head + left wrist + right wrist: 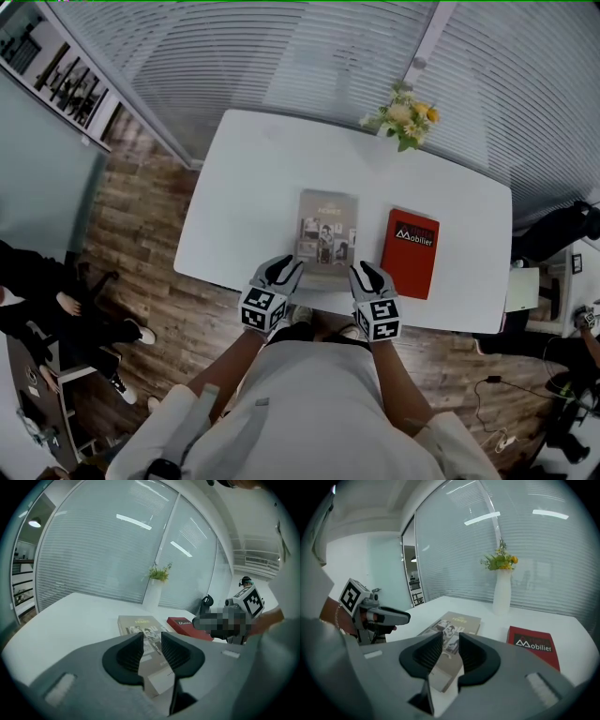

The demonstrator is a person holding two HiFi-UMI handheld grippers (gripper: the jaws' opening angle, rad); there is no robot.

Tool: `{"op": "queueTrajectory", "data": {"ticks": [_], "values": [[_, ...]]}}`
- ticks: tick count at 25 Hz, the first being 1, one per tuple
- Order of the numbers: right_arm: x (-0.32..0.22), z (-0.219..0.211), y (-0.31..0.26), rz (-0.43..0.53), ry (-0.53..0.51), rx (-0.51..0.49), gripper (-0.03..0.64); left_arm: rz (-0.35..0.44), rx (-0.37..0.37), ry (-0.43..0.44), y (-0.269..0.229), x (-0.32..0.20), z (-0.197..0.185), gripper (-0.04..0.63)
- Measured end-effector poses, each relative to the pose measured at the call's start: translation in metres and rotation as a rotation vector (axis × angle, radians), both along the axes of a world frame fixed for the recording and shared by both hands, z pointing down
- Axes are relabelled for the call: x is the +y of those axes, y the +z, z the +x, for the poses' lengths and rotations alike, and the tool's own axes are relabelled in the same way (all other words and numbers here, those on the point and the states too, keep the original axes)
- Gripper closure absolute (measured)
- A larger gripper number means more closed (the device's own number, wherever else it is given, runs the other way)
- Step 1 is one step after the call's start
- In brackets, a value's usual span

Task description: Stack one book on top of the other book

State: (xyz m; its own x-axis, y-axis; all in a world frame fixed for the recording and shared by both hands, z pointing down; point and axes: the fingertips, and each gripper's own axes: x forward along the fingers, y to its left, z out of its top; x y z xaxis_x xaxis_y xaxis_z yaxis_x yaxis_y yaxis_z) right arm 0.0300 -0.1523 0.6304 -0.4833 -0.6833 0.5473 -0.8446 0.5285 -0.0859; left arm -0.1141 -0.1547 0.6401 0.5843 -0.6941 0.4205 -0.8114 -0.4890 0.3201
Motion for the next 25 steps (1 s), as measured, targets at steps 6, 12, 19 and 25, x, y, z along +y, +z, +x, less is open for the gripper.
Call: {"op": "queueTrajectory", "data": {"ticks": [6, 12, 19, 25], "values": [[0.001, 0.002, 0.027, -0.072, 0.023, -0.019, 0.478, -0.084, 0.01, -0.018, 0.029, -0.001, -0.003, 0.456], [0.0, 0.006, 0.048, -0.129, 0.048, -0.044, 0.454, -0.157, 0.035, -0.042, 0.052, 0.0, -0.006, 0.427], [0.0, 0.007, 0.071, -0.203, 0.081, -0.074, 0.414, -0.22, 0.076, -0.059, 0.068, 0.001, -0.004, 0.37], [0.004, 0.004, 0.086, -0.254, 0.089, -0.103, 0.4, -0.271, 0.099, -0.078, 0.081, 0.002, -0.005, 0.367]]}}
